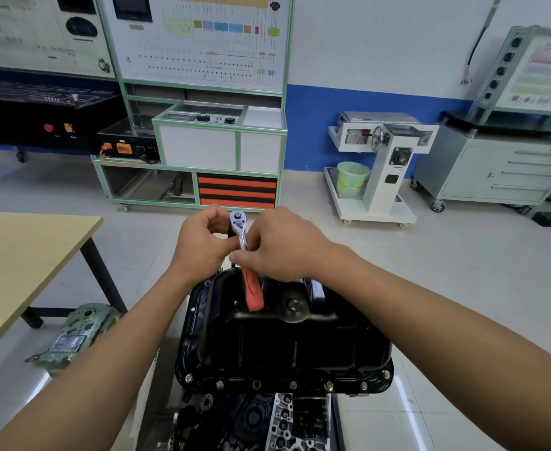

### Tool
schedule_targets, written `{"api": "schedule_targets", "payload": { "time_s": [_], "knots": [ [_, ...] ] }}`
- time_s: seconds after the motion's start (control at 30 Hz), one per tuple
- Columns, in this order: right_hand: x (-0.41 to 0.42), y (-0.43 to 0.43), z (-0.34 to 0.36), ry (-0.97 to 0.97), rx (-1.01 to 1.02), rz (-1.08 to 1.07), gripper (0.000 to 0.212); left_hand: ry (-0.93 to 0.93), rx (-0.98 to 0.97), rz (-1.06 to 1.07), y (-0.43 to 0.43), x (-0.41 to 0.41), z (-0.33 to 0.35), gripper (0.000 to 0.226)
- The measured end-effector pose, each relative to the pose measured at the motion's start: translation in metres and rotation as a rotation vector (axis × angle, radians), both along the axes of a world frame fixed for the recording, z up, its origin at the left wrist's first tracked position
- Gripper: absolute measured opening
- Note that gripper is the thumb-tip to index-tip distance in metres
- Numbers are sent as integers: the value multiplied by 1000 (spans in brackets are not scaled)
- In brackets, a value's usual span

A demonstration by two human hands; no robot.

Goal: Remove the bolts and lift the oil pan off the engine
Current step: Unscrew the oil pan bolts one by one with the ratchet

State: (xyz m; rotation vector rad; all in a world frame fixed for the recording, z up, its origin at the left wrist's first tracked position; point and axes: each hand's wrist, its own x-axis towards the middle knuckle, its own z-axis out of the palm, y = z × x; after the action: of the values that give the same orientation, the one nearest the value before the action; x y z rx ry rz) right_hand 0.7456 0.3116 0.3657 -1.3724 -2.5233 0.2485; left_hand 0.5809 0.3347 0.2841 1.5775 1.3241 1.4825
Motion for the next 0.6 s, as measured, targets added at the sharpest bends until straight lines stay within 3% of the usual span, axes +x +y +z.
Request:
{"api": "schedule_targets", "payload": {
  "time_s": [0.2,0.37,0.6],
  "knots": [
    [11,14,11,-38,-50,-12,40,-60,-48,-57,-3,-4,3,20],
    [17,33,11,-75,98,-87,15,-17,-105,-159,-5,-9,-1,17],
    [13,58,-8,-34,130,-28,35,-63,-157,-297,-7,-13,-2,28]
  ]
}}
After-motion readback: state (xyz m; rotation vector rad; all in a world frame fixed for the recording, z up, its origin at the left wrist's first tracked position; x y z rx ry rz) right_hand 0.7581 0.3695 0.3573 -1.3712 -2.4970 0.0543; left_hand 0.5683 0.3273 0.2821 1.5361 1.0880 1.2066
